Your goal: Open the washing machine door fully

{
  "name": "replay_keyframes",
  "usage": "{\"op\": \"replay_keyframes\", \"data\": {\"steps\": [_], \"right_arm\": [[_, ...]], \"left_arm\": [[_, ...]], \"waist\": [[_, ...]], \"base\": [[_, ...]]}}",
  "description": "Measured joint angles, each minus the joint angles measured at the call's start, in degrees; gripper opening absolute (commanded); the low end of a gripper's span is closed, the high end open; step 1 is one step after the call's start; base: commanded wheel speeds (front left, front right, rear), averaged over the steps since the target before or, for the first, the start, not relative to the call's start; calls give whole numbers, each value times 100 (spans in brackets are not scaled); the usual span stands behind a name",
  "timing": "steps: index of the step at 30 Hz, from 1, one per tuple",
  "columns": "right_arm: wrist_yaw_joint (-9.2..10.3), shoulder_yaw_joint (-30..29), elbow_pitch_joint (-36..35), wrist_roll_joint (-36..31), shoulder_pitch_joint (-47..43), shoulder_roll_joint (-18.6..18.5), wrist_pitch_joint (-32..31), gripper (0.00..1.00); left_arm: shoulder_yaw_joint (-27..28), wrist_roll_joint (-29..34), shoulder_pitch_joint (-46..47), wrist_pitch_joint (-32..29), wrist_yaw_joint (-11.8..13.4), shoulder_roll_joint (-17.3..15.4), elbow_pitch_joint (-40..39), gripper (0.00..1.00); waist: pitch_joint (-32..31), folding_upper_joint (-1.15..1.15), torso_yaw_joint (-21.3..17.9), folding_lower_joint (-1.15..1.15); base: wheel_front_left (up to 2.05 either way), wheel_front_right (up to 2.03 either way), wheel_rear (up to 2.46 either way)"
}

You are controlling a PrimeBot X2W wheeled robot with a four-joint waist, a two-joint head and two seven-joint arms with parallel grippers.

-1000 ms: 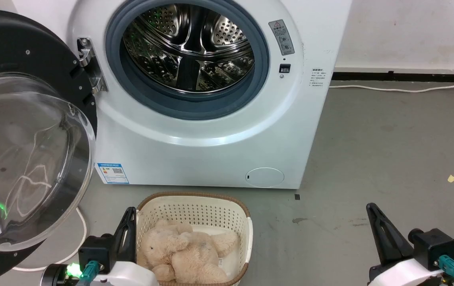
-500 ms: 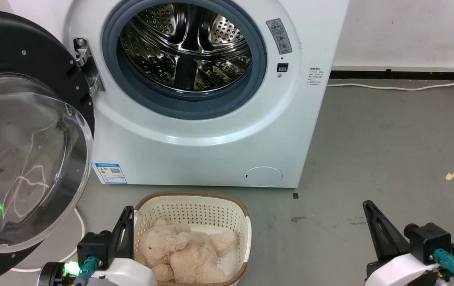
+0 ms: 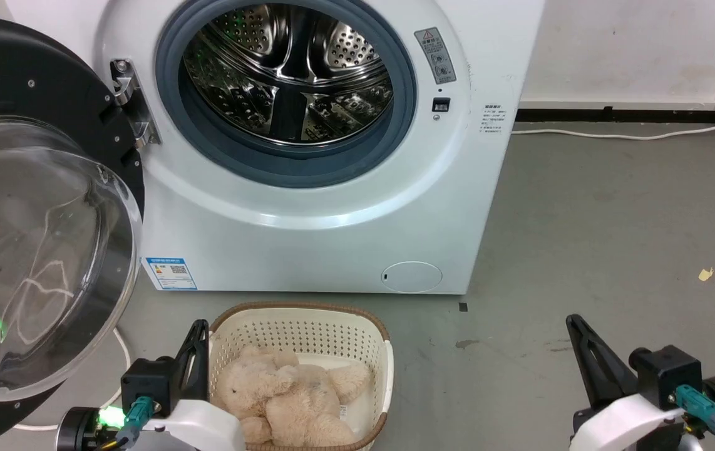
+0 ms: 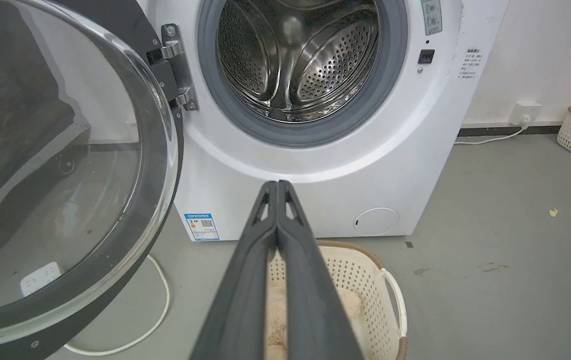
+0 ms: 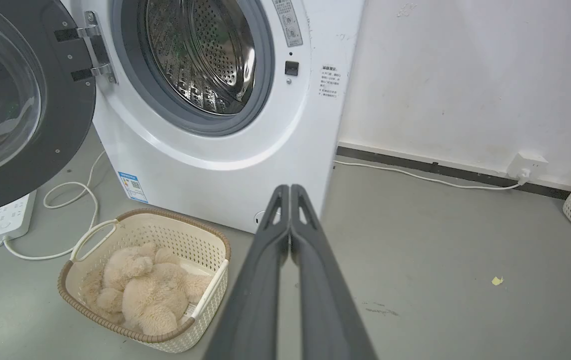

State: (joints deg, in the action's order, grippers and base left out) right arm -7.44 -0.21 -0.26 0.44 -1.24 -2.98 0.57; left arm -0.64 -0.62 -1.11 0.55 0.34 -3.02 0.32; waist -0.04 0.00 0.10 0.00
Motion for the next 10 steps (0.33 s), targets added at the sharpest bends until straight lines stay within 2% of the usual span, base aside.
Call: {"op": "replay_keyframes", "data": {"steps": [10], "right_arm": [[0,25,11,-1,60,0,-49,0]], "left_arm": [[56,43,21,-54,-8,13,-10,0]], "waist": [[4,0,-10,0]], "base": [[0,0,0]]}}
